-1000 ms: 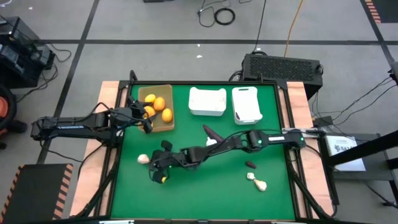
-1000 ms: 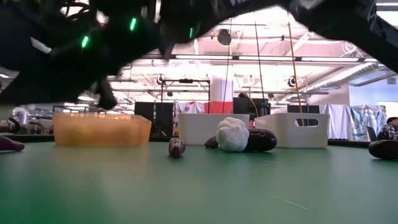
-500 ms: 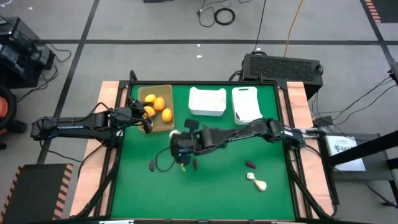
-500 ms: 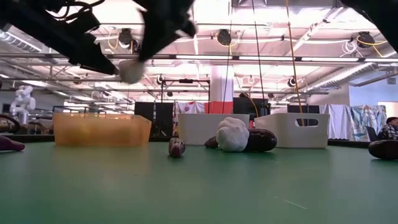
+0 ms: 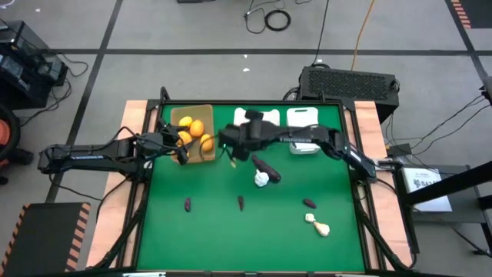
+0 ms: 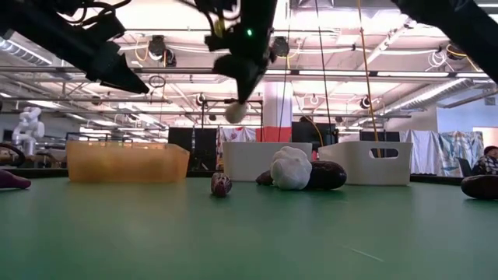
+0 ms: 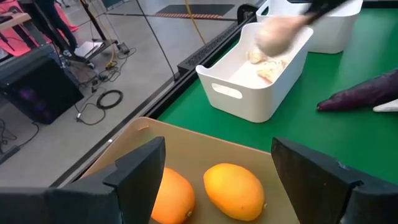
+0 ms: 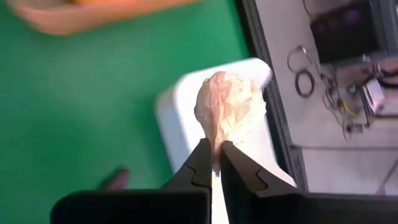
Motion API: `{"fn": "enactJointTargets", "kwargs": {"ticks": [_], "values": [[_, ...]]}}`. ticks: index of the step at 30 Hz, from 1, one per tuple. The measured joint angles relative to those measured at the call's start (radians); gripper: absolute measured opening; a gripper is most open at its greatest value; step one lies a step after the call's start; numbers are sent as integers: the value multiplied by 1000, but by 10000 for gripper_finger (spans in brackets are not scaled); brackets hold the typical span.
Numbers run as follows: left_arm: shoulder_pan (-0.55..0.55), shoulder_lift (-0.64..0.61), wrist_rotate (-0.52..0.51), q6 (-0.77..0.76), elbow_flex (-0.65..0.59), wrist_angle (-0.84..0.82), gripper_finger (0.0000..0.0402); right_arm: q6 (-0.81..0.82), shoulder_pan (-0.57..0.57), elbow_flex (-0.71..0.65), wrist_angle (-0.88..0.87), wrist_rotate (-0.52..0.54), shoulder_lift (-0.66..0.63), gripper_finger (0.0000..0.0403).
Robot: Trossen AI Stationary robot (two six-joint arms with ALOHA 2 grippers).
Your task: Sort produce into baskets
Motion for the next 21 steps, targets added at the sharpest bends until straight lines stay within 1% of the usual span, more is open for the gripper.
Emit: {"fn": "enactJointTargets", "kwargs": {"ticks": [6,9,12,18,21], "values": [[0,0,0,2,0,-1,301,4,-90,0,-32,1,5,21],[0,0,4,2,0,-1,301,32,-125,-1,-51,-3,8,28],[0,0,11,1,0,-1,301,50,-152,-1,-73,-31,8,37],[0,5,12,7,-45,63,301,87,-181,-1,-150,-107,8,77],[0,4,42,8,-49,92,301,121,-183,-1,-201,-108,8,103]]}}
